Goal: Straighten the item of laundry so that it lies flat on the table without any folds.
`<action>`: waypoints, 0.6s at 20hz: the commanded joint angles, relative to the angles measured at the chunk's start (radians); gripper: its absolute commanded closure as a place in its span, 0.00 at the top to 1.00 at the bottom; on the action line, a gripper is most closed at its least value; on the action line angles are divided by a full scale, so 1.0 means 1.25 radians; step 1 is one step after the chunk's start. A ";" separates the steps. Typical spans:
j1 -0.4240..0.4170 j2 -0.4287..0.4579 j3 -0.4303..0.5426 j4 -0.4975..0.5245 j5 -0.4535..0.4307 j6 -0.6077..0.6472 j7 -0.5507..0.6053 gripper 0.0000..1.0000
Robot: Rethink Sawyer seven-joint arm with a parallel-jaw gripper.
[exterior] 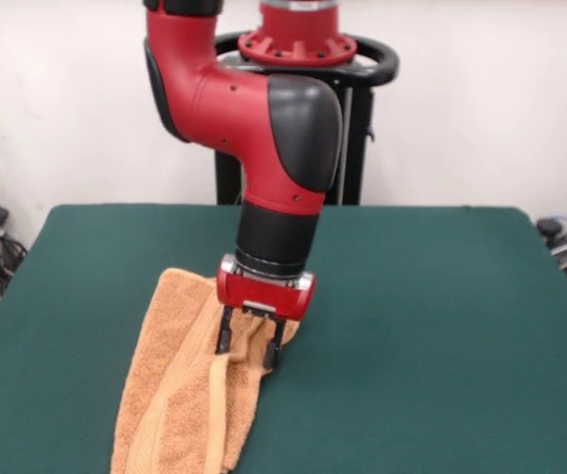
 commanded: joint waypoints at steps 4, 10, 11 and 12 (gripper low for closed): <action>0.066 0.108 -0.009 -0.086 0.117 -0.076 0.214 1.00; 0.094 0.076 -0.022 -0.059 0.147 -0.049 0.212 1.00; 0.097 0.072 -0.026 -0.054 0.148 -0.047 0.211 1.00; 0.100 0.068 -0.029 -0.050 0.150 -0.044 0.210 1.00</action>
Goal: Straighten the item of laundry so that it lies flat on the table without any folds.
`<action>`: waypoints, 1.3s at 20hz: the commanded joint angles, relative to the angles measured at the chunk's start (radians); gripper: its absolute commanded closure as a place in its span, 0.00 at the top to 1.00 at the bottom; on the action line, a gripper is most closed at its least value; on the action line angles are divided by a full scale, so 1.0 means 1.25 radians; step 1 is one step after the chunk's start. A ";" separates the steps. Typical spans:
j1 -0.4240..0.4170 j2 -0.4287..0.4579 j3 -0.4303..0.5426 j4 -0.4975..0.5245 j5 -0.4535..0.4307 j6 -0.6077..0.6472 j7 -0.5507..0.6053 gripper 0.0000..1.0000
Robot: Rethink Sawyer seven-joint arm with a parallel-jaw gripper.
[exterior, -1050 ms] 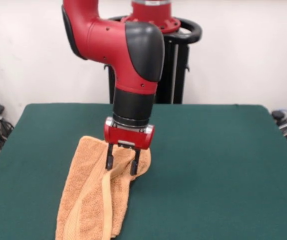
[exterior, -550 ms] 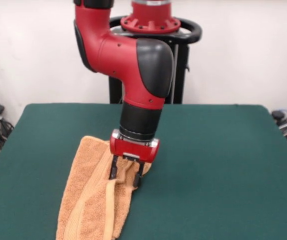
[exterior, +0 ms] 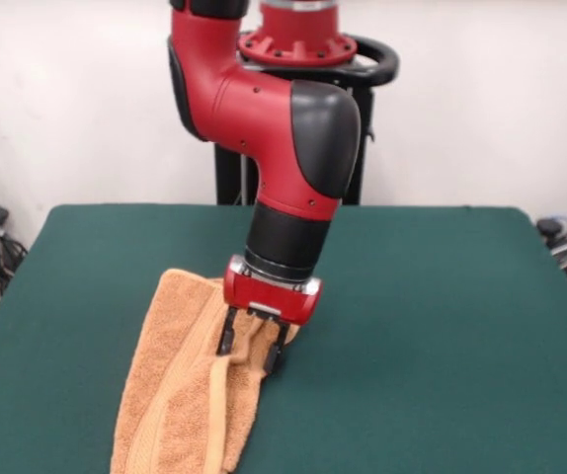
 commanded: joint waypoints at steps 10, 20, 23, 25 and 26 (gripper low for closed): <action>0.018 0.004 0.026 -0.006 0.050 0.004 0.204 1.00; 0.044 -0.008 -0.019 0.016 0.069 0.003 0.206 1.00; 0.042 -0.040 -0.028 0.035 0.060 0.039 0.196 1.00; 0.046 -0.068 -0.037 0.046 0.058 0.072 0.187 1.00; 0.047 -0.080 -0.042 0.050 0.056 0.086 0.181 1.00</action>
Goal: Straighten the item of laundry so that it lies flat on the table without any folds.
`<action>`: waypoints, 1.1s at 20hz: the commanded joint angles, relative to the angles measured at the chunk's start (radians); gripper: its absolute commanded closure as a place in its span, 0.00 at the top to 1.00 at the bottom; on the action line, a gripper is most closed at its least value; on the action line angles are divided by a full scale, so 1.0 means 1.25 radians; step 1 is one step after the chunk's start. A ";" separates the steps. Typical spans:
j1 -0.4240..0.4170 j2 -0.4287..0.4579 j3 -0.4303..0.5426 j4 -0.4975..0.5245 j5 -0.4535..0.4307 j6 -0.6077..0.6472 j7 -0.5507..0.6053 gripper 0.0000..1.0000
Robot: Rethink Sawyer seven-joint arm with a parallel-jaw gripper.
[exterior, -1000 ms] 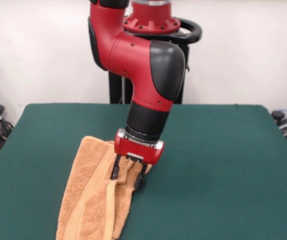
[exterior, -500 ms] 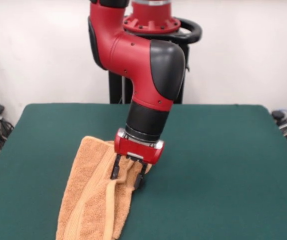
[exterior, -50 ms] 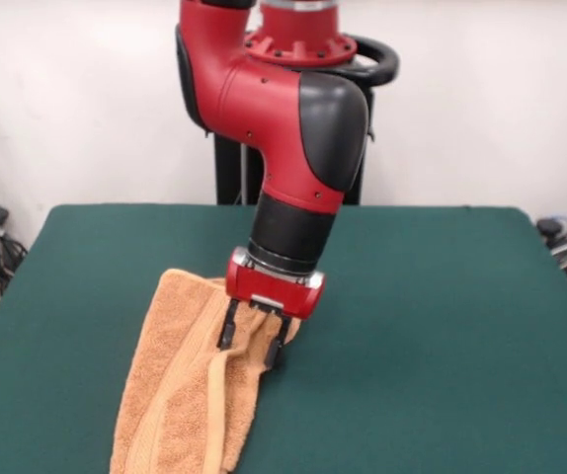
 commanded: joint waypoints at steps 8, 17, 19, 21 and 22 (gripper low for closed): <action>-0.009 -0.065 -0.015 0.027 0.009 0.108 0.155 1.00; -0.023 0.056 0.012 -0.049 0.020 0.011 0.172 1.00; -0.040 0.062 0.046 -0.061 0.004 0.009 0.174 1.00; -0.046 0.057 0.074 -0.058 0.003 0.015 0.186 1.00; -0.049 0.050 0.087 -0.051 0.004 0.015 0.196 1.00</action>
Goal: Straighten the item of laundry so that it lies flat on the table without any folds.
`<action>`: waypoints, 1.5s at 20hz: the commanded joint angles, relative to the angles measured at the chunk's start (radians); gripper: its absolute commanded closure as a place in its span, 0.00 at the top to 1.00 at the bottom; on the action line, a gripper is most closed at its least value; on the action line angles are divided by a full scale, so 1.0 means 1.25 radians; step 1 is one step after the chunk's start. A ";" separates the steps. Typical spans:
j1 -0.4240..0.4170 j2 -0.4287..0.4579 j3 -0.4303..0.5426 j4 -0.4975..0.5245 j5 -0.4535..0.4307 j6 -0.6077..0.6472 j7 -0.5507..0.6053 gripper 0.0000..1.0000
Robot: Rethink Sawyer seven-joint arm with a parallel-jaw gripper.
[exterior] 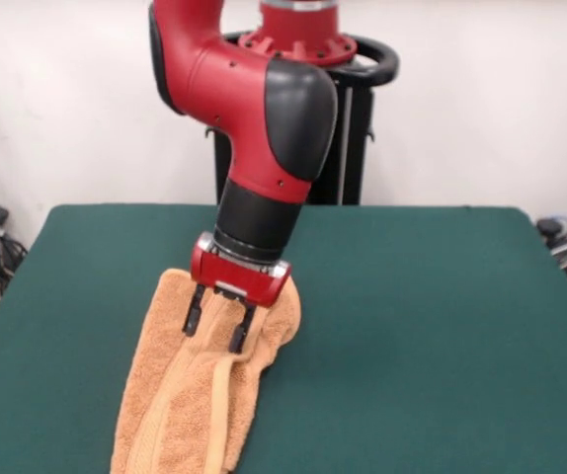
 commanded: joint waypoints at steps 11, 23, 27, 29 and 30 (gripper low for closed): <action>-0.046 -0.023 0.152 -0.048 0.011 0.093 0.161 1.00; -0.134 0.080 0.234 -0.092 -0.024 0.148 0.117 1.00; -0.176 0.109 0.278 -0.095 -0.049 0.142 0.106 1.00; -0.206 0.120 0.308 -0.094 -0.079 0.133 0.096 1.00; -0.215 0.120 0.317 -0.092 -0.096 0.125 0.093 1.00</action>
